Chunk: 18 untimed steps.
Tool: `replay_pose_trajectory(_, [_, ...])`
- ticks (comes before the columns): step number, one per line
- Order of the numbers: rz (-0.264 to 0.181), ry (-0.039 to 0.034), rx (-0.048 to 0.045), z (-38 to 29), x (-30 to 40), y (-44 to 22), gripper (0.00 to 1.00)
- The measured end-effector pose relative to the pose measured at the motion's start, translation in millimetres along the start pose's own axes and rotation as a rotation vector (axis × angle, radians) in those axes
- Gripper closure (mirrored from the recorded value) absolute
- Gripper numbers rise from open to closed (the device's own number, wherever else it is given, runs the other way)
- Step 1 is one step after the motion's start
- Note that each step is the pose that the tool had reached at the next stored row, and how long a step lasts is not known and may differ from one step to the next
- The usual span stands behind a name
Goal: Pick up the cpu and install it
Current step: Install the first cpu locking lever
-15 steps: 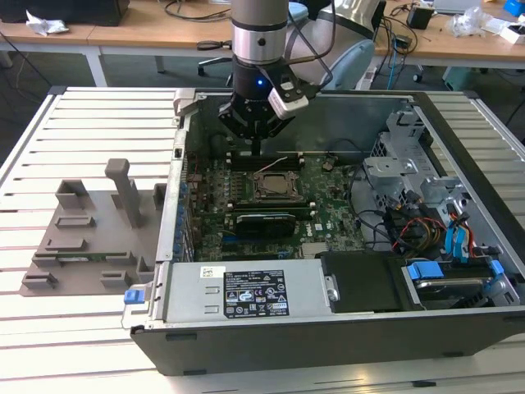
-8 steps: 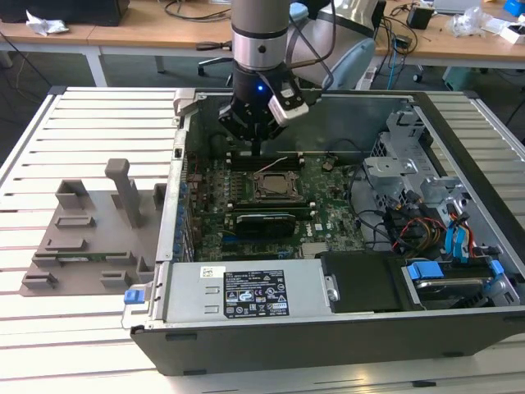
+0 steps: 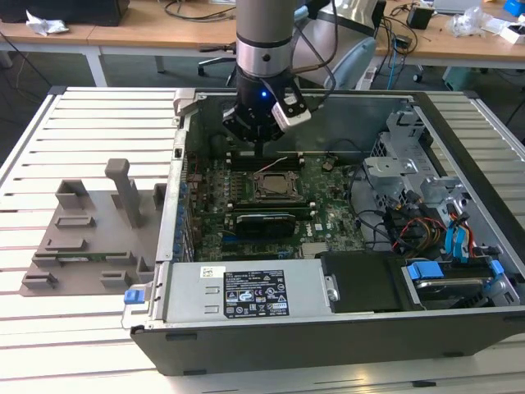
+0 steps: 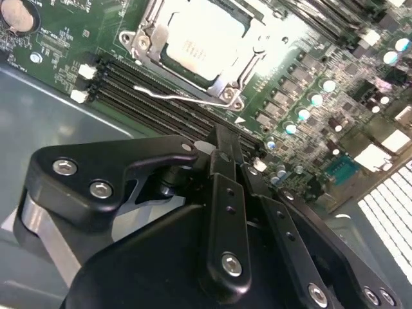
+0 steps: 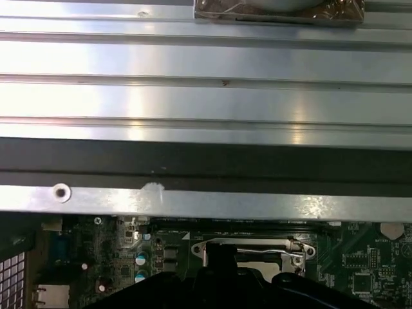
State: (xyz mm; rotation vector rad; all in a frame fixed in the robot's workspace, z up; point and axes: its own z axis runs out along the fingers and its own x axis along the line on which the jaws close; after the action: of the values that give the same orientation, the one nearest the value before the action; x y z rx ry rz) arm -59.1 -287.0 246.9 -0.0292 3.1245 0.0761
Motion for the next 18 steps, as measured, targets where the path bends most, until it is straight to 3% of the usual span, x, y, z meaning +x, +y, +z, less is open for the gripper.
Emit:
replay_pose_trajectory(7, [-0.005,0.0012,-0.0002,15.3,-3.9,5.6,0.89])
replay_pose_trajectory(18, [-0.021,0.0024,0.0013,23.6,-13.4,7.5,0.89])
